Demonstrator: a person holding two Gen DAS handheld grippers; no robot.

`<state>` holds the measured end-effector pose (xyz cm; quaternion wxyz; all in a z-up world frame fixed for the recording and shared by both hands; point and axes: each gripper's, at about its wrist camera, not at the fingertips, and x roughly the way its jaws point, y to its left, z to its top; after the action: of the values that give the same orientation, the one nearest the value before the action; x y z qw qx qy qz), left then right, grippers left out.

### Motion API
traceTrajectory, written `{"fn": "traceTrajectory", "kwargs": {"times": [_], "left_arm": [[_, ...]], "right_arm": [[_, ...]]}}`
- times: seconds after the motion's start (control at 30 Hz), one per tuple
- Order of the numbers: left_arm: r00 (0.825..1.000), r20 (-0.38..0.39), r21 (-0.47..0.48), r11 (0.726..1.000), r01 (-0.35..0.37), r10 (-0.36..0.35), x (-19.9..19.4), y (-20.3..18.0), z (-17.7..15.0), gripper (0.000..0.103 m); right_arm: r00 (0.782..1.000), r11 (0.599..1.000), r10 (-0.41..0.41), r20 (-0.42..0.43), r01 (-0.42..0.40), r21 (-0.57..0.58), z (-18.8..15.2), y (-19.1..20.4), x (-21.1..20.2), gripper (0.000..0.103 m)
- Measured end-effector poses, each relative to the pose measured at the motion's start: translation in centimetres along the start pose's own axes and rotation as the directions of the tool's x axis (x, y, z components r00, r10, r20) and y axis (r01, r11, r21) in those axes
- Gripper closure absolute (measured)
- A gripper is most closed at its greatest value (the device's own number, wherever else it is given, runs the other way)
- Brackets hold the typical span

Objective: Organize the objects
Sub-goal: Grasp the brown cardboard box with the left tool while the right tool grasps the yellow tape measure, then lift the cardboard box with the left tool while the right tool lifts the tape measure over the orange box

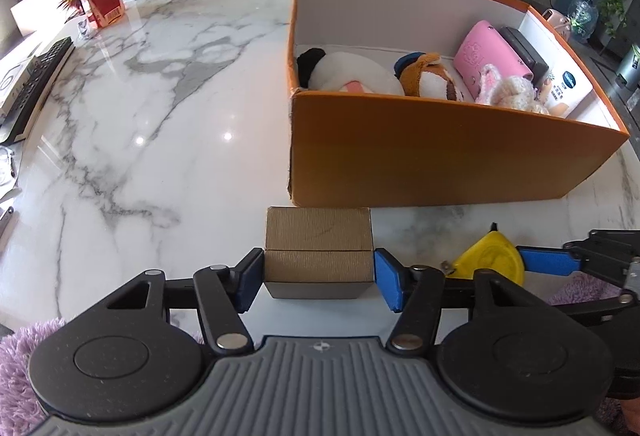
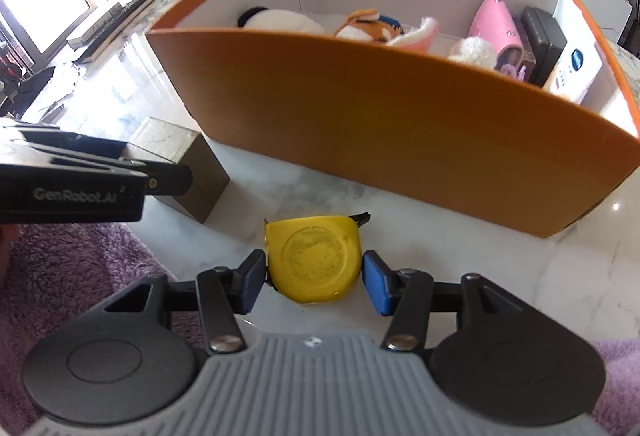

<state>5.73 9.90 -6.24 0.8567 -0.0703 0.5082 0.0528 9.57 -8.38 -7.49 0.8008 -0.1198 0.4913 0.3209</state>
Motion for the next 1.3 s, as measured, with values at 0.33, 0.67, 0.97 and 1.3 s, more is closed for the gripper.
{"fn": "traceTrajectory", "kwargs": {"times": [0.33, 0.67, 0.97, 1.3], "left_arm": [[0.989, 0.093, -0.033, 0.992, 0.118, -0.115, -6.2, -0.1, -0.1, 0.035], [0.961, 0.178, 0.094, 0.976, 0.199, -0.213, -8.9, -3.5, 5.8, 0.035], [0.959, 0.167, 0.157, 0.966, 0.205, -0.231, -4.8, -4.3, 13.1, 0.035], [0.976, 0.063, 0.213, 0.958, 0.191, -0.208, 2.0, -4.9, 17.3, 0.035]], "right_arm": [[0.988, 1.0, 0.028, 0.151, -0.028, -0.002, 0.9, -1.1, -7.1, 0.048], [0.964, 0.991, -0.016, 0.266, 0.052, -0.126, 7.1, -4.1, -10.5, 0.048], [0.983, 0.947, -0.013, 0.186, 0.072, -0.313, 16.0, -7.1, -3.8, 0.048], [0.998, 0.887, -0.059, 0.019, 0.061, -0.457, 19.7, -8.0, 5.1, 0.048]]}}
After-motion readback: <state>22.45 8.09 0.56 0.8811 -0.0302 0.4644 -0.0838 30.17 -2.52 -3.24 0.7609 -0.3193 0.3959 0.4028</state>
